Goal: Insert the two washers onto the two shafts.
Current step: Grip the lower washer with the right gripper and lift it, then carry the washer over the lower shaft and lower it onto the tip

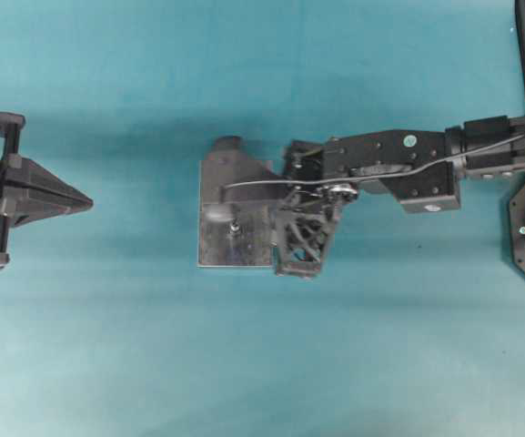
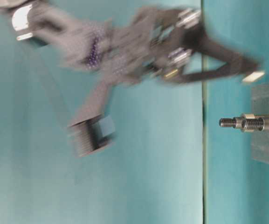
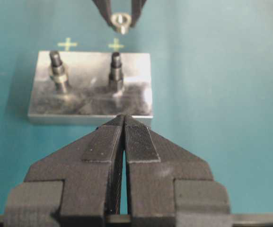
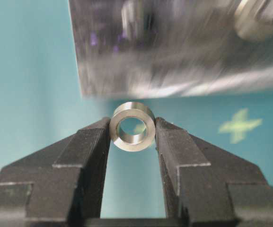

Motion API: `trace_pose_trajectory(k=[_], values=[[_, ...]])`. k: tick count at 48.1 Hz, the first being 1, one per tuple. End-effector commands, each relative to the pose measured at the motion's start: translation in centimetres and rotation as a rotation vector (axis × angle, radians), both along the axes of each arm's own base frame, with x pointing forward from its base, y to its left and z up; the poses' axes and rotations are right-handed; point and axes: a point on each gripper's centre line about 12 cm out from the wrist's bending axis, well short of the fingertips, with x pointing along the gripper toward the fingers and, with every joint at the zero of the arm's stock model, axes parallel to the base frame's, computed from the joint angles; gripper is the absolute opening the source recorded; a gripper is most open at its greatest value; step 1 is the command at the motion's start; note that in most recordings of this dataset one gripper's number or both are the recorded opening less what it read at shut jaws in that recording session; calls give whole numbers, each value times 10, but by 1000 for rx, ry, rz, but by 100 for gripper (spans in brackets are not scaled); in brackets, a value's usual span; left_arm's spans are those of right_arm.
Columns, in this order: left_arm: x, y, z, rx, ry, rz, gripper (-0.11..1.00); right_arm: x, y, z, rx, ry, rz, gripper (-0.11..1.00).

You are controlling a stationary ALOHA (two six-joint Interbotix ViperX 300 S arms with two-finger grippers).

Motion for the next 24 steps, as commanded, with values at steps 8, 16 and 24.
trace_pose_trajectory(k=[8, 16, 24], values=[[2, 0, 6, 1, -22, -1, 0, 28, 0, 26, -26, -62, 18, 34], [1, 0, 8, 0, -31, -1, 0, 36, 1, 24, -39, -56, 30, 34], [-1, 0, 10, 2, -40, -1, 0, 40, 0, 22, -46, -59, 30, 34]])
